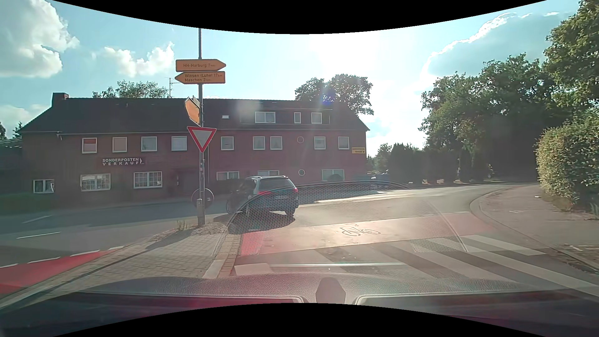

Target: Follow the waypoints while adhering to traffic rules and regulations

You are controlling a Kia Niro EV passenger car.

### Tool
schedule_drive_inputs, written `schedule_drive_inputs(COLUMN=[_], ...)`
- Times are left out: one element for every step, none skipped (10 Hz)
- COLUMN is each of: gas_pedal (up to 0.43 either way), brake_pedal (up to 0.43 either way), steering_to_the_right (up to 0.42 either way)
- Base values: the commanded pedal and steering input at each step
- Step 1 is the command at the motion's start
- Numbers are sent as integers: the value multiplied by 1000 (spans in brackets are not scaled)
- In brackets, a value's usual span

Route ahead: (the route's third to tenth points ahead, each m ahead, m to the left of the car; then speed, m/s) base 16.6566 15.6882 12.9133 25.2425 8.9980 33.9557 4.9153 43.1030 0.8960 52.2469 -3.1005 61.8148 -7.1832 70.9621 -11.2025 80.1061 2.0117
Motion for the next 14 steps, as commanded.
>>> schedule_drive_inputs(gas_pedal=[110,110,110,110,110,110,110,110,110,110,110,87,79,59], brake_pedal=[0,0,0,0,0,0,0,0,0,0,0,0,0,0], steering_to_the_right=[-26,-31,-35,-36,-37,-36,-37,-38,-38,-38,-38,-38,-38,-38])
